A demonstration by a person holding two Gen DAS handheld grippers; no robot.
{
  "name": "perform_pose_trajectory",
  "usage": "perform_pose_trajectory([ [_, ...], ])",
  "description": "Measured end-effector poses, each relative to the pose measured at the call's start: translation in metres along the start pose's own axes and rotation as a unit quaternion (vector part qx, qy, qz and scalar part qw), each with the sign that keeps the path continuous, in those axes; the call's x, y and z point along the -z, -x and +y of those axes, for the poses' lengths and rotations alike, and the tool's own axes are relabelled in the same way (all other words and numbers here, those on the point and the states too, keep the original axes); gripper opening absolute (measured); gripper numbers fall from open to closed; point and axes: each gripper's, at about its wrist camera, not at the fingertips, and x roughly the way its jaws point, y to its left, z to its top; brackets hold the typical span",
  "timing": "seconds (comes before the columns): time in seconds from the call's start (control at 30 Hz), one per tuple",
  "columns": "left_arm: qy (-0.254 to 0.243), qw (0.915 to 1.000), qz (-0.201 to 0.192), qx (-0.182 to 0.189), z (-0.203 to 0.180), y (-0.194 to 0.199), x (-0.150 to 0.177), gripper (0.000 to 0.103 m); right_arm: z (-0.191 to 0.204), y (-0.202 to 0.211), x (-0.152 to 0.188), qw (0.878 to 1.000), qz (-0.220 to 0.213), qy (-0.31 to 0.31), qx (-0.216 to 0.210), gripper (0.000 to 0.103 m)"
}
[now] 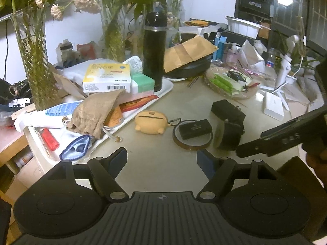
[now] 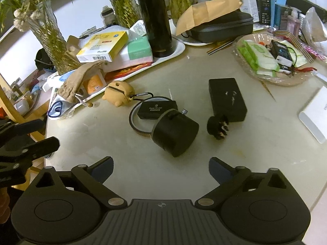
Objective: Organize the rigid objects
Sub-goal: 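Close the right gripper on the large black cylindrical case and lift it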
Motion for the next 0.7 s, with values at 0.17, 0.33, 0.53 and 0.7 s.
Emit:
perform_pose_trajectory([
  [0.17, -0.012, 0.9999, 0.001, 0.003, -0.002, 0.001, 0.001, 0.075, 0.003, -0.017, -0.01, 1.0, 0.003, -0.006, 0.011, 0.094],
  [0.33, -0.011, 0.9999, 0.0, 0.004, -0.001, 0.002, 0.002, 0.075, 0.005, -0.033, -0.021, 1.0, 0.003, -0.01, 0.025, 0.092],
  [0.53, -0.005, 1.0, -0.002, 0.006, 0.001, 0.003, 0.002, 0.075, 0.005, -0.053, -0.03, 0.999, 0.011, -0.014, 0.05, 0.08],
  [0.7, -0.005, 1.0, -0.001, 0.007, 0.001, 0.003, 0.001, 0.075, 0.005, -0.065, -0.034, 0.997, 0.009, -0.015, 0.078, 0.069],
])
